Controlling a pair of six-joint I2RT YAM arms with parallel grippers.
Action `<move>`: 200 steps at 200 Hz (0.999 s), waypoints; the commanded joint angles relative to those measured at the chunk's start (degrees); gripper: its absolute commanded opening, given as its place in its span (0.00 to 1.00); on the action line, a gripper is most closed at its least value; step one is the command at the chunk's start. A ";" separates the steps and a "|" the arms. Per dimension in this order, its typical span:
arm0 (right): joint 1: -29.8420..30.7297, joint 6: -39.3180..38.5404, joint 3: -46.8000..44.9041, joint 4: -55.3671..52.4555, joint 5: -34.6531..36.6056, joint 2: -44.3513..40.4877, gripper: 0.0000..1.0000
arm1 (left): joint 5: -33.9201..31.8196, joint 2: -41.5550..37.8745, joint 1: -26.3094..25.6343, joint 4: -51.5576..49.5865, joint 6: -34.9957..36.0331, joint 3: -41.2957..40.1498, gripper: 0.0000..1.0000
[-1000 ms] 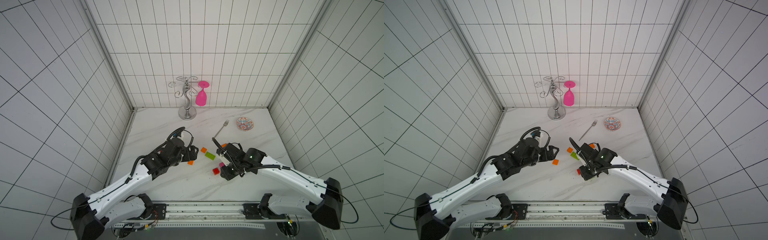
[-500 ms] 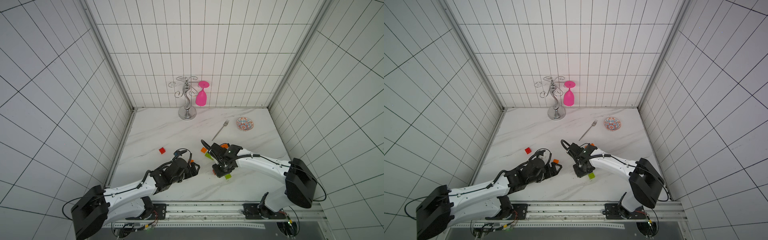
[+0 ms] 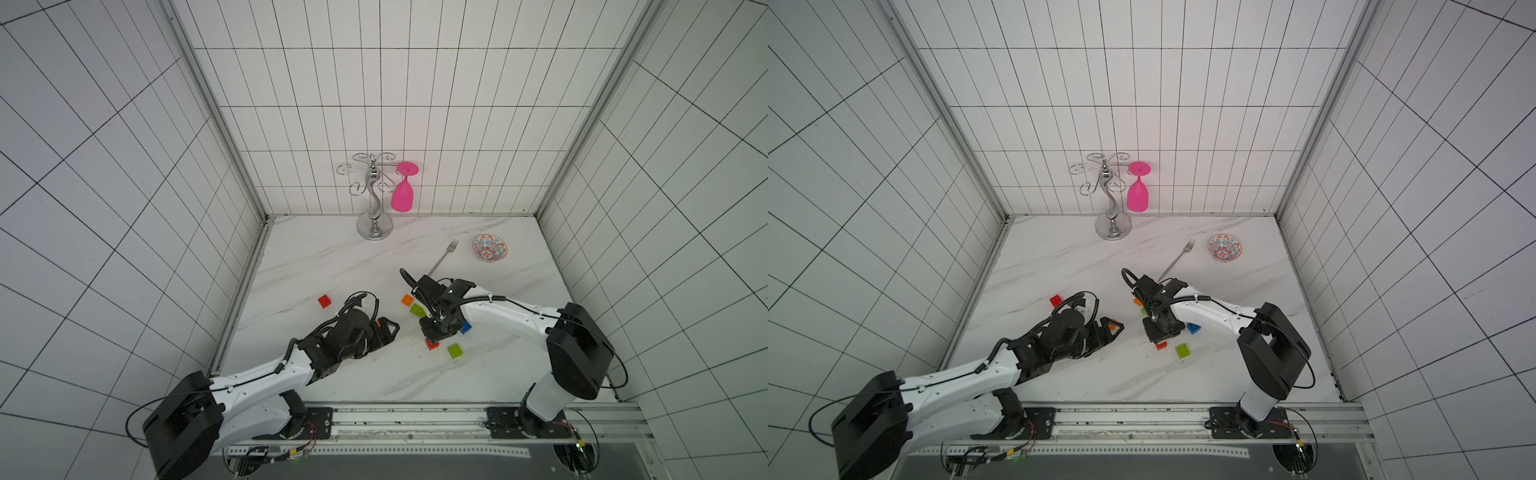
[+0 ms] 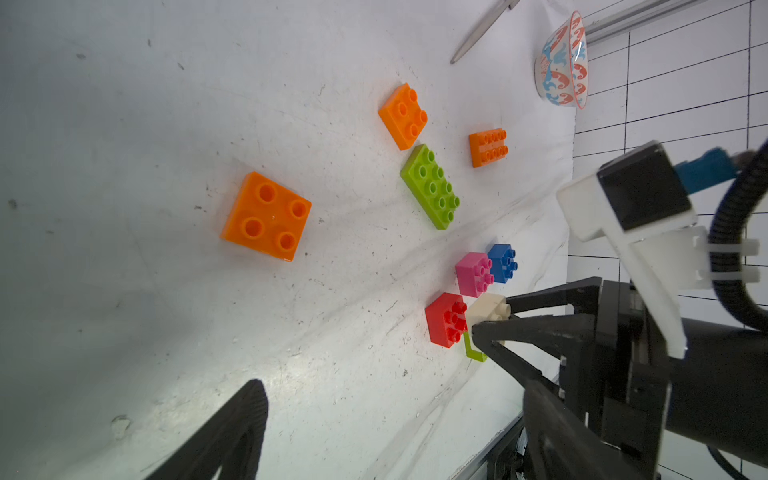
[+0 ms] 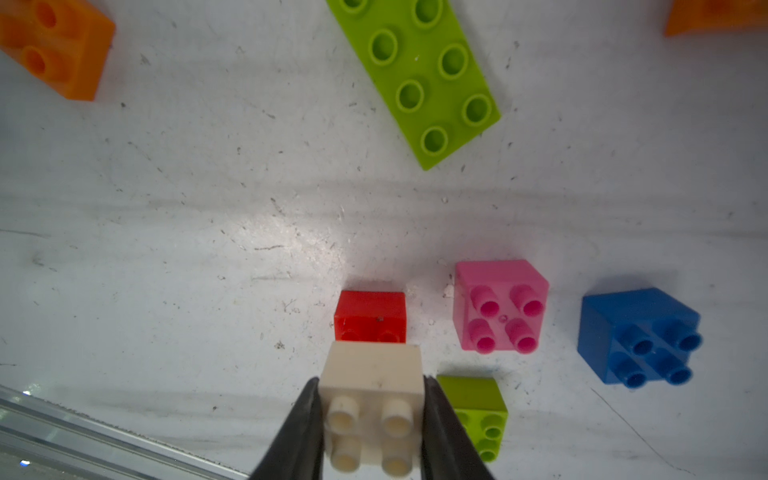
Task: Assemble the letter r with lego
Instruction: Assemble the lego brick with the lego brick.
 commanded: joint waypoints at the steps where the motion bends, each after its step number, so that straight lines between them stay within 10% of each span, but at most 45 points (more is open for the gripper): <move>1: -0.03 1.25 1.77 -1.08 -0.36 0.97 0.00 | 0.99 0.79 0.16 2.09 0.66 2.21 0.87; 200: 0.24 3.49 -3.77 1.77 0.78 3.78 0.00 | 2.41 2.38 0.16 2.59 1.40 2.71 0.86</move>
